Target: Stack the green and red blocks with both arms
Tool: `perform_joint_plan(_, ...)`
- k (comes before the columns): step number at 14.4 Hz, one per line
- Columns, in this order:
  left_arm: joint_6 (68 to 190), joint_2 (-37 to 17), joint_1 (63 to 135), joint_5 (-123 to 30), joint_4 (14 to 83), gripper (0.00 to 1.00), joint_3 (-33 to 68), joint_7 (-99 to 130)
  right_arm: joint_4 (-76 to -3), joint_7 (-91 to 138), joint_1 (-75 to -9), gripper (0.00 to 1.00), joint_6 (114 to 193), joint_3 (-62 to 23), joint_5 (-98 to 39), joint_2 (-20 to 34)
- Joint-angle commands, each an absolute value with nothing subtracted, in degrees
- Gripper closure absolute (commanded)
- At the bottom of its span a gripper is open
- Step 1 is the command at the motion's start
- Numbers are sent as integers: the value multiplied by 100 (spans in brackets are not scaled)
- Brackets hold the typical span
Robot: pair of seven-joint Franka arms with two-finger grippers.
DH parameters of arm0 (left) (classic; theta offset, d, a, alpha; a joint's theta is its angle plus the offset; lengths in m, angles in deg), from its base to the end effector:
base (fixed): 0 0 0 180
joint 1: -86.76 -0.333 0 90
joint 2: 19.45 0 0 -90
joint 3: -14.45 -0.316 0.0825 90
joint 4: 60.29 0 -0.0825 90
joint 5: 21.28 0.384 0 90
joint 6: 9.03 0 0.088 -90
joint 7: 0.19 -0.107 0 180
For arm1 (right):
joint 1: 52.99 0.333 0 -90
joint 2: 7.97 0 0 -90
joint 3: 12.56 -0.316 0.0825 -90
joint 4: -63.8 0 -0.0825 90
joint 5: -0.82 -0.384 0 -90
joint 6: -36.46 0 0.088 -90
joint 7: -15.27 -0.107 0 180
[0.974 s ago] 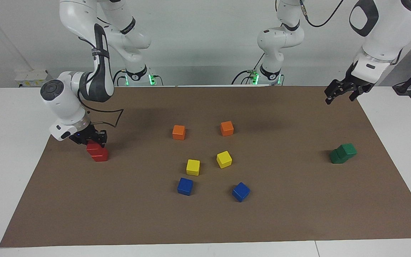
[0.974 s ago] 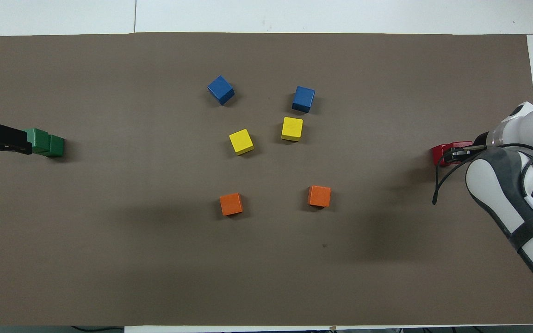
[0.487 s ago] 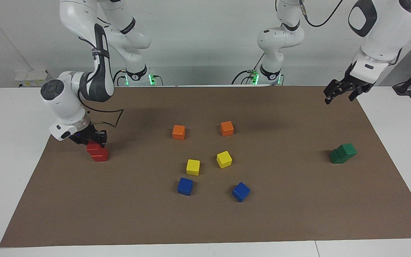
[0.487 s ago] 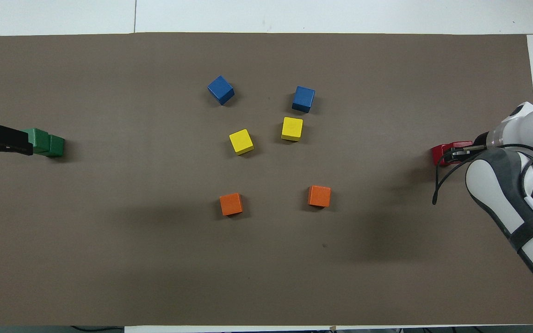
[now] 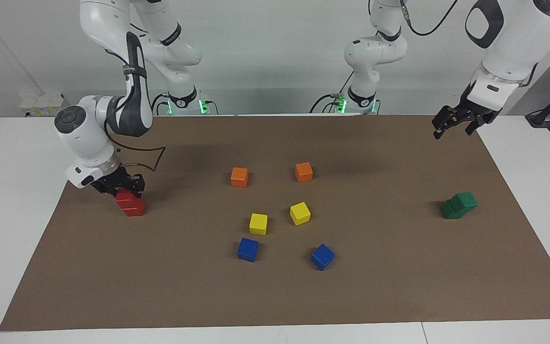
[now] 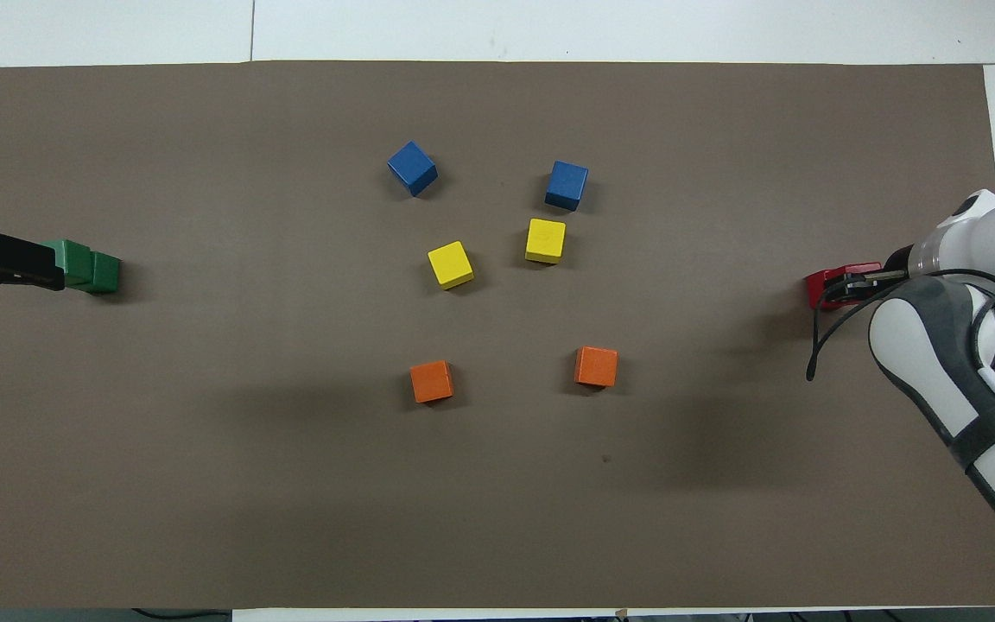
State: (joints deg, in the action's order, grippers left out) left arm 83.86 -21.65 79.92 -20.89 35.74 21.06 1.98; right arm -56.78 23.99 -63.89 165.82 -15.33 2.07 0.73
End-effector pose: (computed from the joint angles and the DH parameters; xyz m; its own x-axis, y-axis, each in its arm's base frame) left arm 0.5453 0.0018 0.6000 0.9990 0.0417 -0.0162 0.0415 -0.9991 -0.0118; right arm 0.5611 -0.0812 0.3469 0.9997 0.0236 0.0001 0.0236 -0.9997 0.0097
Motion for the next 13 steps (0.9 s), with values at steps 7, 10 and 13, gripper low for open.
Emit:
perform_joint_plan(7,8528,-2358,8043,-2155,3797,0,2060,183,-5320,2476,-6485,0,16101,-1616,188,-103)
perform_joint_plan(10,8536,-2349,8052,-2250,3780,0,2060,192,-4836,2476,-6415,0,15338,-1642,153,-426)
perform_joint_plan(13,8536,-2349,8043,-2322,3779,0,2060,192,-4625,2467,-6371,0,14791,-1669,153,-963)
